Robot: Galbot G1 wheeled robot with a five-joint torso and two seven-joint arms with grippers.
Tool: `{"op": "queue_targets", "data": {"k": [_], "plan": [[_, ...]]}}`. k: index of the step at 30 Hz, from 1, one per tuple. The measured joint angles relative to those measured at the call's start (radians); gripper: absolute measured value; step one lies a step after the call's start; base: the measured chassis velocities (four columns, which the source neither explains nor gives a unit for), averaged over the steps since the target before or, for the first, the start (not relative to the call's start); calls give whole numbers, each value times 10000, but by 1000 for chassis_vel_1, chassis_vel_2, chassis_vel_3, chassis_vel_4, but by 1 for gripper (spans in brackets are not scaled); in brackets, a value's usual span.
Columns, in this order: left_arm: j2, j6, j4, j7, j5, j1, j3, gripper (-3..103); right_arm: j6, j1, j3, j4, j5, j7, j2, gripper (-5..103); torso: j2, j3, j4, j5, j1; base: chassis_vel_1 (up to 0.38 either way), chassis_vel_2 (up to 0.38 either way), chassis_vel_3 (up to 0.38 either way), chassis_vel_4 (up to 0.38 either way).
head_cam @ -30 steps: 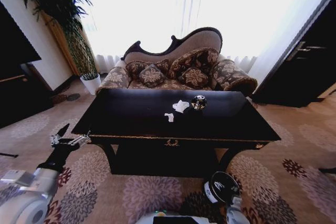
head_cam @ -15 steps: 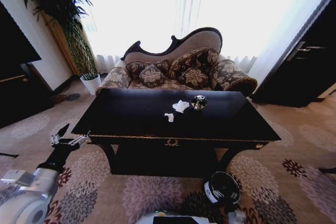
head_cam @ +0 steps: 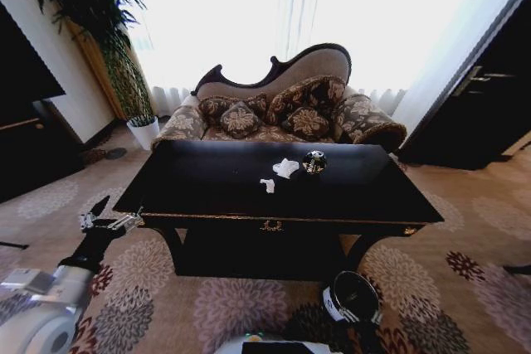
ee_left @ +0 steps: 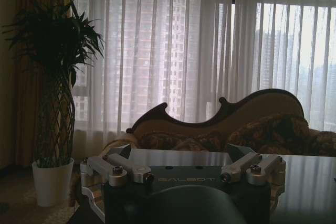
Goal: Move to the front of the table and place the trash on the table into the trash bin.
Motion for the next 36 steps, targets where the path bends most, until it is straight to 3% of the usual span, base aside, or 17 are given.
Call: {"op": "queue_targets", "data": {"k": [3, 22, 28, 31, 32, 35, 36], "plan": [[0, 0, 0, 0, 0, 0, -1, 100, -212, -895, 374, 1467, 828, -232, 203, 100, 0, 0, 0, 1, 0, 0, 0, 0, 0], [0, 1, 0, 0, 1, 0, 0, 100, -862, -2568, 1792, 4997, 2238, -572, 367, 100, 0, 1, -1, 2, 0, 0, 0, 0, 0], [0, 0, 0, 0, 1, 0, 0, 100, -1752, -2496, 2296, 6005, 2815, -535, -43, 100, 0, 2, -1, 3, 0, 0, 0, 0, 0], [0, -1, 0, 0, 1, 1, 0, 100, -2743, -2280, 2615, 6796, 3255, -431, -421, 100, 0, 1, 0, 2, 0, 0, 0, 0, 0], [0, -1, 0, 0, 1, 1, 0, 100, -2743, -2280, 2615, 6796, 3255, -431, -421, 100, 0, 1, 0, 2, 0, 0, 0, 0, 0], [0, -2, 0, 0, 1, 0, 0, 100, -4007, -1882, 2787, 7539, 3613, -248, -921, 100, 0, 1, 0, 4, 1, 0, 0, 0, 0], [0, -2, 0, 0, 1, 0, 0, 100, -4007, -1882, 2787, 7539, 3613, -248, -921, 100, 0, 1, 0, 4, 1, 0, 0, 0, 0]]}}
